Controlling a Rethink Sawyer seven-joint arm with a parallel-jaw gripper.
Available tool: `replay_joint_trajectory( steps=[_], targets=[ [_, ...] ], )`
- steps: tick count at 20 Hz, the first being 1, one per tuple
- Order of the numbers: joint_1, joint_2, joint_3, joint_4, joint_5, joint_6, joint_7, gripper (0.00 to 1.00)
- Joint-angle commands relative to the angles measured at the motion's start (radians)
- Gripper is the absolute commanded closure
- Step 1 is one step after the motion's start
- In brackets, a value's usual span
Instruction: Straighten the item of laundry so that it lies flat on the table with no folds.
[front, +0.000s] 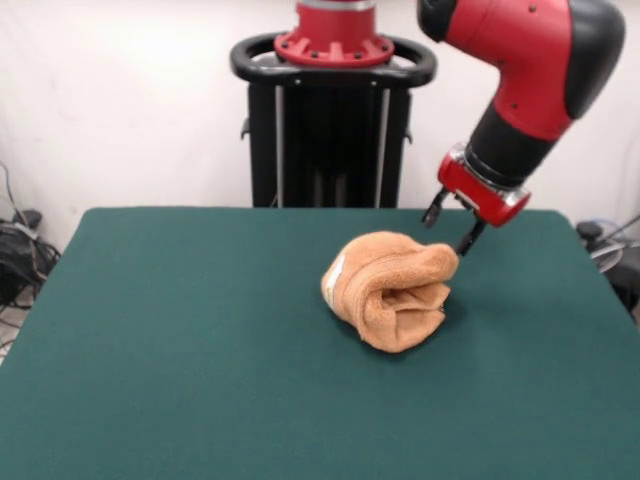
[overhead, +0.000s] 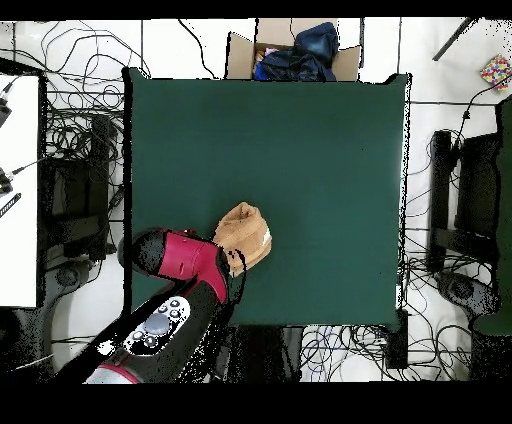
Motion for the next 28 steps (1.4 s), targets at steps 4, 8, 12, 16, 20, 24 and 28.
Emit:
replay_joint_trajectory(
  steps=[4,8,12,16,20,24,28],
  targets=[
    [0.001,0.064,0.037,-0.080,0.120,-0.113,0.347,0.00],
    [-0.002,0.029,0.059,-0.049,0.145,-0.154,0.339,0.00],
    [-0.036,-0.017,0.136,-0.006,0.184,-0.238,0.314,0.00],
    [-0.071,-0.060,0.214,0.035,0.205,-0.303,0.283,0.00],
    [-0.033,-0.057,0.170,0.007,0.206,-0.226,0.291,0.00],
    [-0.004,-0.054,0.138,-0.010,0.206,-0.173,0.302,0.00],
    [-0.001,-0.049,0.123,-0.027,0.188,-0.122,0.281,0.00]
  ],
)
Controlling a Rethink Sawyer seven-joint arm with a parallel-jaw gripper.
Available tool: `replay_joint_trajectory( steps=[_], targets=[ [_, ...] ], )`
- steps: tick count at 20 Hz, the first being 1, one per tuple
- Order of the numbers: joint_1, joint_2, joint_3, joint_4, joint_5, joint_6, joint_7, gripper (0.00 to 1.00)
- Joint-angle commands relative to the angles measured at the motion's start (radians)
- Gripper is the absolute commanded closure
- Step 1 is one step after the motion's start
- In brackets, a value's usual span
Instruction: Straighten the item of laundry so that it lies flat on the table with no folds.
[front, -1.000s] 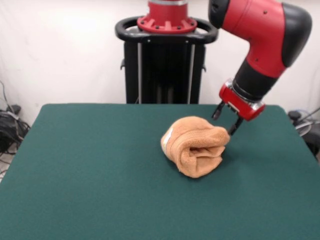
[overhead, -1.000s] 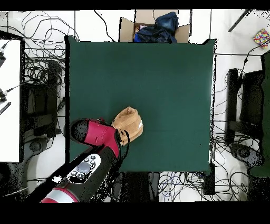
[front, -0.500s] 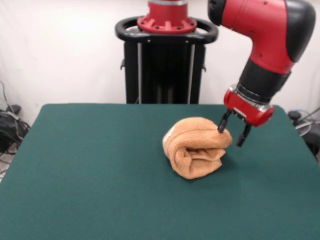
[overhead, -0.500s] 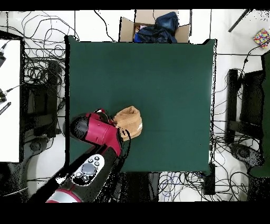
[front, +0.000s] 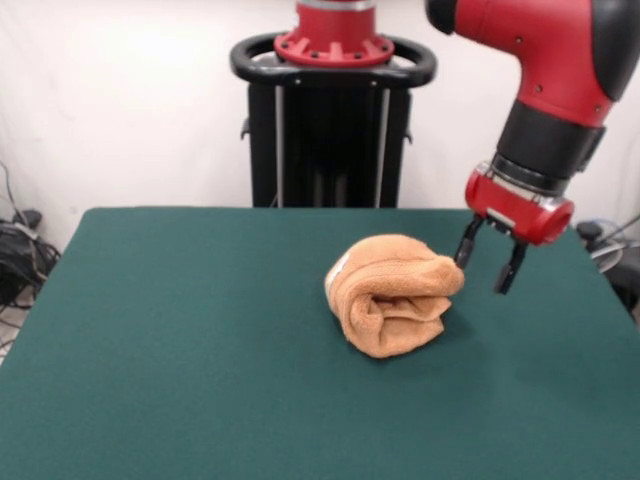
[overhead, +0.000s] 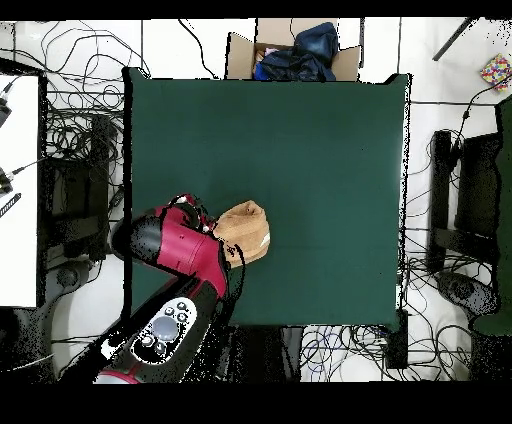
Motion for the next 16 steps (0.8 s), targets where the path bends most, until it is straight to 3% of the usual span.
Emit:
replay_joint_trajectory(
  steps=[1,6,16],
  targets=[
    [0.019,0.014,0.083,-0.023,0.026,0.144,0.239,0.00],
    [-0.004,0.042,0.125,-0.007,0.029,0.058,0.211,0.00],
    [-0.016,0.098,0.116,-0.041,0.016,-0.010,0.187,0.00]
  ],
)
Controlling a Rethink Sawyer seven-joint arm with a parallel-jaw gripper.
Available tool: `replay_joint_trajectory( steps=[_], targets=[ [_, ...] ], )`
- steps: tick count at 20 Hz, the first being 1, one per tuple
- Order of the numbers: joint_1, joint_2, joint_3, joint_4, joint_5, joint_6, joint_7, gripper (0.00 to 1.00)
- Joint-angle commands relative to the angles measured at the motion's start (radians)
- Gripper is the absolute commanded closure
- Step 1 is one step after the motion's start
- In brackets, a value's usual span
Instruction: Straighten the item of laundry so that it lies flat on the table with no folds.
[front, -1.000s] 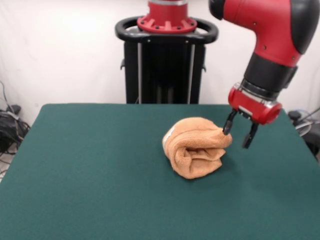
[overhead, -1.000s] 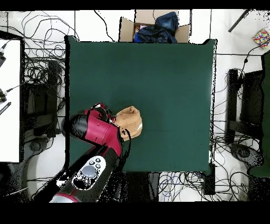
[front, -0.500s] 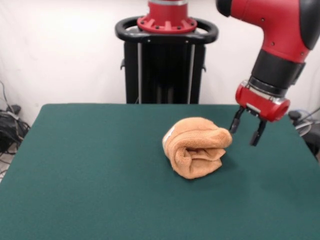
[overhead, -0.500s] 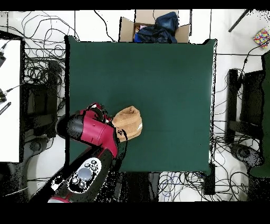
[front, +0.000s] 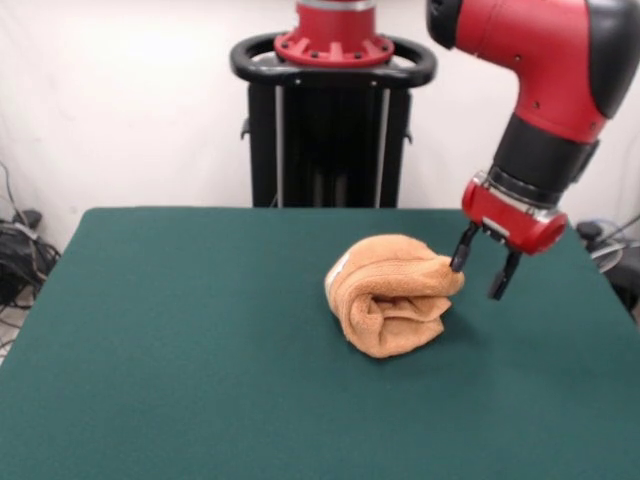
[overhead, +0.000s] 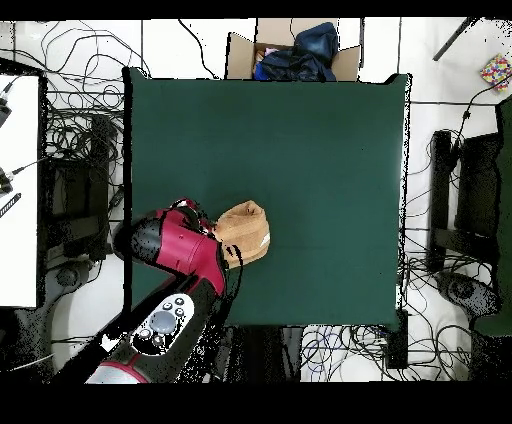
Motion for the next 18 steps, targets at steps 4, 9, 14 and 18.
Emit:
replay_joint_trajectory(
  steps=[4,9,14,18],
  targets=[
    [-0.017,0.062,0.114,-0.036,0.024,-0.040,0.198,0.00],
    [-0.011,0.069,0.123,-0.029,0.034,-0.078,0.212,0.00],
    [0.000,0.083,0.127,-0.021,0.046,-0.132,0.233,0.00],
    [0.022,0.098,0.112,-0.024,0.059,-0.152,0.249,0.00]
  ],
)
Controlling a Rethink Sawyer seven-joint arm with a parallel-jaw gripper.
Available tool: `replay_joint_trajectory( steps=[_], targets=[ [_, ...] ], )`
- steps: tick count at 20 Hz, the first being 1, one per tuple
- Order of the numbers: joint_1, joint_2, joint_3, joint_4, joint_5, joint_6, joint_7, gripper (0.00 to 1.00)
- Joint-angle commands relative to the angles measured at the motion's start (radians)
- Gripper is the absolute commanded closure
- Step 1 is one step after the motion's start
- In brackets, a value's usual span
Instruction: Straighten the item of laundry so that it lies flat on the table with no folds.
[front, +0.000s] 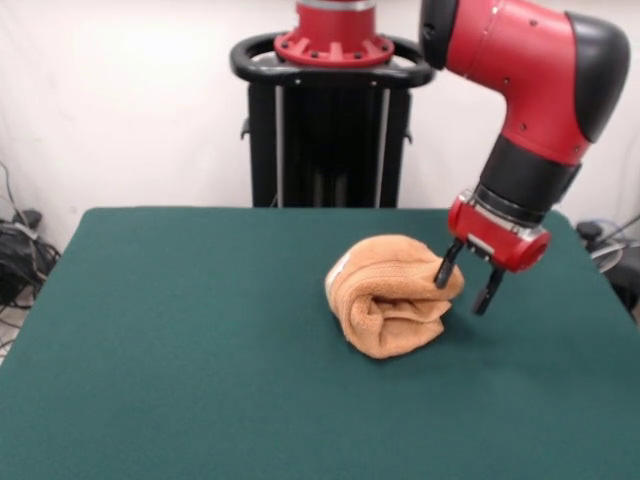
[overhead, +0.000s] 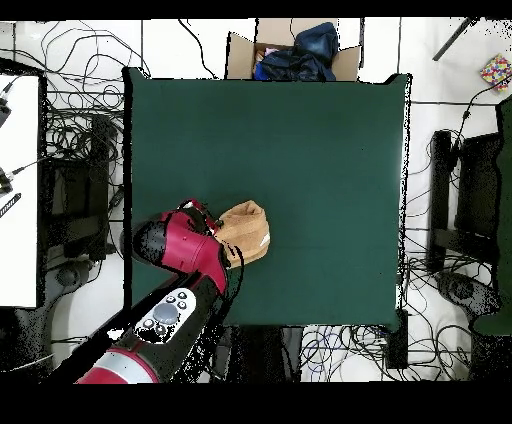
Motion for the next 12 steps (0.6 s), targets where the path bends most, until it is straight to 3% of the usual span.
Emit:
replay_joint_trajectory(
  steps=[1,12],
  targets=[
    [0.024,0.051,0.111,-0.024,0.063,-0.074,0.254,0.00],
    [0.039,0.071,0.110,-0.025,0.081,-0.110,0.247,0.00]
  ],
)
